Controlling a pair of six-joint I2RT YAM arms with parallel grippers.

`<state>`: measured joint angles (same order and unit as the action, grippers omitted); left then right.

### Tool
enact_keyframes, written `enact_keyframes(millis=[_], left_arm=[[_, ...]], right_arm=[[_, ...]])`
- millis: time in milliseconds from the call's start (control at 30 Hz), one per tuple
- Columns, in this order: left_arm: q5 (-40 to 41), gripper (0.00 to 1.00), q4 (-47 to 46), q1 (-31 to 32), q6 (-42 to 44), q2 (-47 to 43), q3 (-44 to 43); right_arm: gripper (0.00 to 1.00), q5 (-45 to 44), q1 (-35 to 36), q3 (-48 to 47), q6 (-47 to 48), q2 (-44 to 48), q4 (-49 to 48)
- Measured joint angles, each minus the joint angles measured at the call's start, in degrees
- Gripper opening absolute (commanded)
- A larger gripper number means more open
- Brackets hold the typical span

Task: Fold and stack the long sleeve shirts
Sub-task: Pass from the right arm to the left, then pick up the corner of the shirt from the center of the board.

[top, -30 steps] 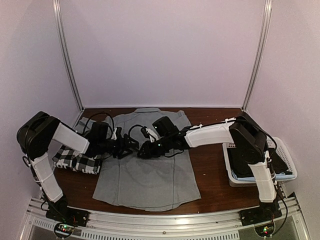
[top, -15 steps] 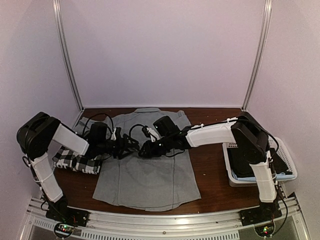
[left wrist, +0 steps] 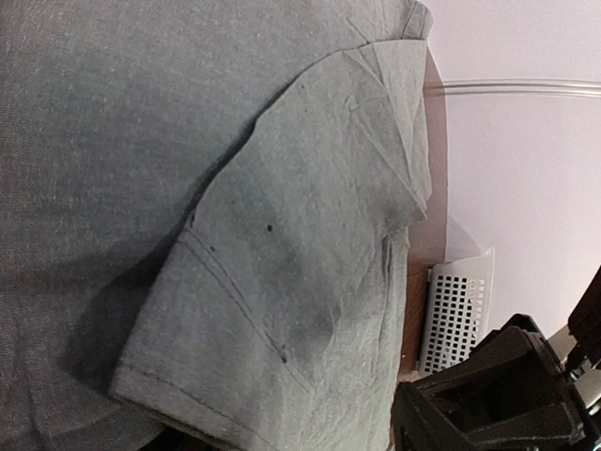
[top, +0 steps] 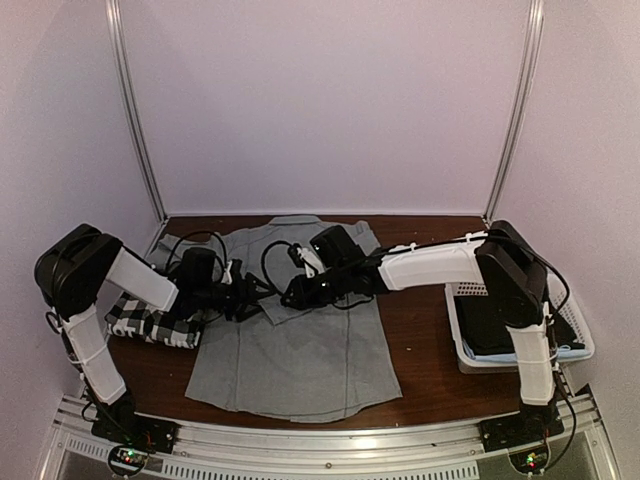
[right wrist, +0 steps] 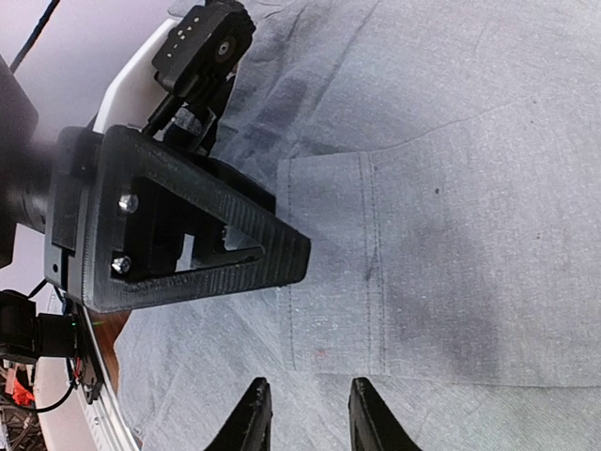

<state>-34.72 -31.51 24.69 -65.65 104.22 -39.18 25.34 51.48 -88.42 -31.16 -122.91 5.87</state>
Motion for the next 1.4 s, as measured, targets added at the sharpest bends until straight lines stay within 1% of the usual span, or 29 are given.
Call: enact_keyframes(millis=[67,200,267,433,533,667,733,800,867,1067,1233,1400], left_arm=[[0.1,0.44,0.9,0.0,0.2,0.3,-0.2],[0.6,0.12,4.1,0.0,1.4,0.6,-1.7],[1.0,0.01,5.7,0.0,2.1,0.6,-2.8],[2.0,0.0,11.5,0.0,6.0,0.5,-7.9],[3.4,0.0,16.2,0.0,8.9,-0.1,-12.4],[5.9,0.0,23.2,-0.3,13.3,-1.7,-19.6],[7.1,0.0,26.7,-0.8,15.6,-2.1,-24.6],[7.9,0.0,29.2,-1.6,17.8,-2.2,-28.8],[8.6,0.0,31.7,-2.5,19.8,-2.2,-32.7],[9.4,0.0,37.7,-4.2,24.3,-2.1,-40.3],[9.4,0.0,40.7,-4.3,26.8,-1.3,-45.6],[9.3,0.0,42.1,-4.4,27.9,-0.5,-48.3]], right_arm=[[0.3,-1.4,-0.1,0.9,0.2,0.7,0.2],[0.29,-3.8,-1.1,3.3,0.3,2.8,0.8],[0.3,-5.2,-2.1,5.4,0.2,4.9,0.7],[0.33,-9.5,-6.7,12.0,-0.6,11.6,0.2],[0.38,-11.8,-9.6,15.3,-1.0,15.4,-0.6],[0.39,-14.4,-12.8,19.3,-1.6,19.3,-1.0],[0.39,-15.7,-13.6,20.4,-1.7,20.5,-0.7],[0.39,-16.6,-13.6,21.3,-1.7,21.3,-0.2],[0.42,-17.1,-13.3,23.2,-1.8,22.7,0.3],[0.43,-17.9,-12.1,32.6,-3.3,29.4,2.9],[0.43,-18.4,-8.4,38.3,-5.9,33.8,6.2],[0.42,-19.1,-4.0,43.3,-9.2,38.2,9.4]])
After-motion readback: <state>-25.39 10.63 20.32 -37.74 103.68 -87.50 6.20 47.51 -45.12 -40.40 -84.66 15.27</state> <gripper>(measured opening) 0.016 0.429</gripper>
